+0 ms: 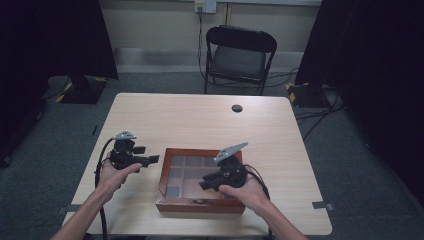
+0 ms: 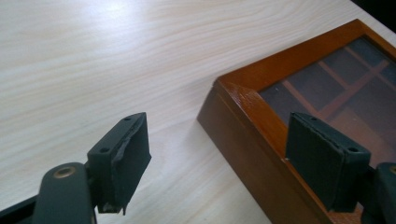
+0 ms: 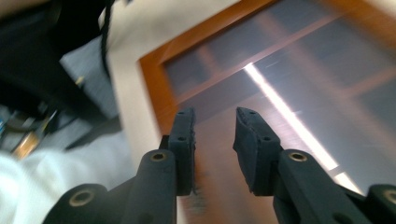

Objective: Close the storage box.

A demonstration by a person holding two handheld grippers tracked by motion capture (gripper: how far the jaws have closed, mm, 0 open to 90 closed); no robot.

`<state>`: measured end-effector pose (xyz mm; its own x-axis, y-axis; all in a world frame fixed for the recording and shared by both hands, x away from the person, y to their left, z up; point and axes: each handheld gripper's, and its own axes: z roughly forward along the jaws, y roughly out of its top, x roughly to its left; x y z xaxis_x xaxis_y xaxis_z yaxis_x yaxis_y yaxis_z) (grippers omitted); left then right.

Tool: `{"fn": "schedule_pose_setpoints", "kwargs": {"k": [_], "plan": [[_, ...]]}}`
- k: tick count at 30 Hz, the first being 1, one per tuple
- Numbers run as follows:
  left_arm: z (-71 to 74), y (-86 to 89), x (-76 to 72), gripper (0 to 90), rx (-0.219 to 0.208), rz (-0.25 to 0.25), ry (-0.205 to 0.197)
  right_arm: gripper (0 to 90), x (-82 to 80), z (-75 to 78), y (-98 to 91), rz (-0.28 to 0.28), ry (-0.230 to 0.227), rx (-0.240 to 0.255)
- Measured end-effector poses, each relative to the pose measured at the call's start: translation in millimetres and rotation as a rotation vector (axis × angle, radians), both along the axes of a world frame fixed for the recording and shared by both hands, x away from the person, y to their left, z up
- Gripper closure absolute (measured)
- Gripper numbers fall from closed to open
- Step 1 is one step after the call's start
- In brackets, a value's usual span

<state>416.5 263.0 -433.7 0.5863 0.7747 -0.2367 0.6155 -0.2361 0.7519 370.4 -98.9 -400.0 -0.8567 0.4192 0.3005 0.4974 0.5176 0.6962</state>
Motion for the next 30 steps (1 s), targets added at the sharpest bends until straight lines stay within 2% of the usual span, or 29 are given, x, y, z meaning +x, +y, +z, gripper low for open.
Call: {"fn": "schedule_pose_setpoints", "kwargs": {"k": [1, 4, 6, 8, 9, 10, 11, 12, 13, 17, 19, 22, 26, 27, 28, 30], "plan": [[0.0, 0.8, 0.5, 22.1, -0.002, 0.006, -0.003, 64.3, 0.0, 0.0, 0.0, 0.0, 0.0, 0.0], [-0.8, 5.8, 1.7, 24.2, 0.034, 0.006, 0.01, 58.6, 3.8, 5.0, -19.7, -0.085, -0.023, 0.016], [0.4, 11.0, 0.2, 24.2, 0.055, 0.008, 0.003, 49.7, 6.1, 5.6, -36.4, -0.157, -0.027, 0.024], [1.4, 17.8, -1.7, 24.3, 0.056, 0.026, 0.003, 43.6, 8.7, 4.5, -54.5, -0.204, -0.038, 0.049], [1.0, 21.9, -2.8, 24.3, 0.057, 0.035, 0.004, 37.7, 9.9, 3.8, -62.8, -0.233, -0.037, 0.053], [0.2, 26.2, -4.2, 24.3, 0.056, 0.047, 0.004, 33.4, 11.4, 2.6, -70.2, -0.258, -0.029, 0.044], [-1.6, 30.3, -5.5, 24.3, 0.051, 0.057, 0.01, 28.3, 12.9, -0.4, -84.4, -0.309, -0.026, 0.032], [-3.5, 34.4, -6.7, 24.3, 0.059, 0.067, 0.017, 28.3, 12.9, -0.4, -84.4, -0.309, -0.026, 0.032], [-5.8, 38.0, -7.9, 24.2, 0.059, 0.074, 0.024, 26.4, 13.1, -2.0, -90.6, -0.332, -0.021, 0.026], [-12.7, 50.4, -11.1, 24.2, 0.066, 0.101, 0.049, 18.7, 11.1, -8.7, -112.5, -0.445, -0.029, 0.01], [-15.4, 54.1, -10.2, 24.2, 0.103, 0.142, 0.066, 14.6, 9.6, -14.0, -123.4, -0.506, -0.022, 0.012], [-20.4, 57.2, -6.9, 24.2, 0.108, 0.167, 0.08, 14.8, 10.0, -22.7, -132.5, -0.567, -0.022, -0.033], [-27.1, 55.5, -5.8, 23.4, 0.136, 0.145, 0.101, 14.9, 17.4, -39.1, -148.2, -0.626, 0.041, -0.078], [-28.5, 54.5, -5.7, 22.8, 0.138, 0.143, 0.104, 14.9, 19.2, -43.3, -152.0, -0.658, 0.054, -0.098], [-30.7, 52.1, -5.9, 21.8, 0.146, 0.145, 0.105, 14.9, 22.6, -52.9, -159.3, -0.713, 0.071, -0.143], [-31.8, 51.0, -5.6, 21.3, 0.154, 0.137, 0.103, 14.9, 23.7, -57.2, -161.9, -0.733, 0.078, -0.161]]}}
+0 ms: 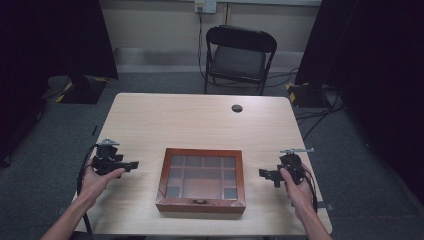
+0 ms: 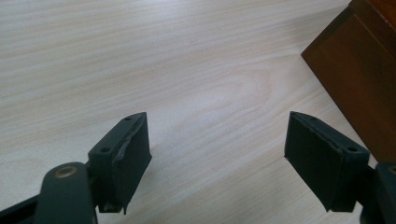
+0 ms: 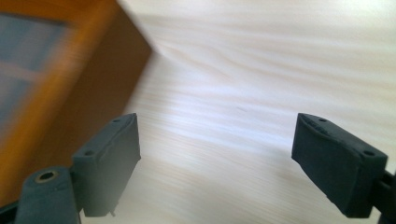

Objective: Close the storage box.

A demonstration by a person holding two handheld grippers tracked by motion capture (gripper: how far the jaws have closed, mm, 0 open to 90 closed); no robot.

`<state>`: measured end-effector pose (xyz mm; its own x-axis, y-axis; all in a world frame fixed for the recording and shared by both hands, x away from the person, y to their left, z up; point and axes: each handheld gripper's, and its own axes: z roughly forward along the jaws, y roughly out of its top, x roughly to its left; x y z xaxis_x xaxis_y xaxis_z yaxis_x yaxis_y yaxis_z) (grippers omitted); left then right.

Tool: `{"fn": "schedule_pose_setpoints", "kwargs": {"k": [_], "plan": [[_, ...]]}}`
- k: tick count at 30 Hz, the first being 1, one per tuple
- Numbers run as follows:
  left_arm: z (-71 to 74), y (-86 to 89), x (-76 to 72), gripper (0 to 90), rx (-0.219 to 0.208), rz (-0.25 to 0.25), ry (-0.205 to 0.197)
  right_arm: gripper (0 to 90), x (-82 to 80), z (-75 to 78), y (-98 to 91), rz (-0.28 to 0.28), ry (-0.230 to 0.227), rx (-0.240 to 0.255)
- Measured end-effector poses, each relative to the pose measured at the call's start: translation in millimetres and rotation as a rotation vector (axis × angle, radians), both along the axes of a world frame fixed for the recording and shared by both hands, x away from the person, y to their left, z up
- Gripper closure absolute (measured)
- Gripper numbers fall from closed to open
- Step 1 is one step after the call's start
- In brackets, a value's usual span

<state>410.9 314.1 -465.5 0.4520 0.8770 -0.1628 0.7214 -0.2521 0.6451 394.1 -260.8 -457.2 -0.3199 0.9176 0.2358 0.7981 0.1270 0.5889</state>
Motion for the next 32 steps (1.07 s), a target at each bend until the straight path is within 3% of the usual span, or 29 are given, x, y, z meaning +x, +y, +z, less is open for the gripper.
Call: {"fn": "schedule_pose_setpoints", "kwargs": {"k": [1, 3, 4, 5, 6, 11, 14, 18, 22, 25, 29, 32], "plan": [[-1.0, -1.2, 0.2, 19.5, 0.007, 0.006, -0.003, 14.9, 1.4, -4.4, -3.1, -0.022, 0.021, -0.018], [-5.4, -5.3, 2.8, 18.8, 0.039, 0.024, 0.034, 14.9, 3.4, -9.7, -6.0, -0.043, 0.041, -0.038], [-8.0, -6.7, 4.3, 19.0, 0.049, 0.02, 0.054, 14.9, 4.2, -12.2, -6.0, -0.053, 0.054, -0.056], [-11.8, -10.0, 5.4, 18.9, 0.09, 0.012, 0.064, 14.1, 4.6, -17.1, -2.9, -0.072, 0.076, -0.097], [-11.8, -10.0, 5.4, 18.7, 0.09, 0.012, 0.064, 14.1, 4.6, -17.1, -2.9, -0.072, 0.076, -0.097], [-15.9, -15.7, 5.4, 17.2, 0.133, 0.017, 0.05, 11.9, 4.0, -22.7, 6.6, -0.067, 0.006, -0.196], [-19.1, -19.7, 3.5, 15.7, 0.159, 0.014, 0.017, 0.0, 2.2, -31.0, 13.1, -0.031, -0.038, -0.247], [-24.4, -21.3, 2.1, 10.0, 0.168, 0.03, -0.025, 0.0, -1.3, -35.7, 13.5, -0.032, -0.104, -0.233], [-30.9, -20.1, 1.1, 0.0, 0.149, 0.05, -0.063, 0.0, -5.1, -44.1, 12.0, -0.058, -0.208, -0.197], [-32.0, -19.6, 0.8, 0.0, 0.131, 0.044, -0.074, 0.0, -5.2, -44.2, 12.0, -0.058, -0.209, -0.196], [-38.0, -15.0, 1.6, 0.0, 0.095, -0.001, -0.147, 0.0, -4.9, -44.2, 11.8, -0.055, -0.209, -0.197], [-37.7, -14.6, 2.0, 0.0, 0.103, -0.004, -0.147, 0.0, -5.0, -44.2, 11.8, -0.055, -0.209, -0.196]]}}
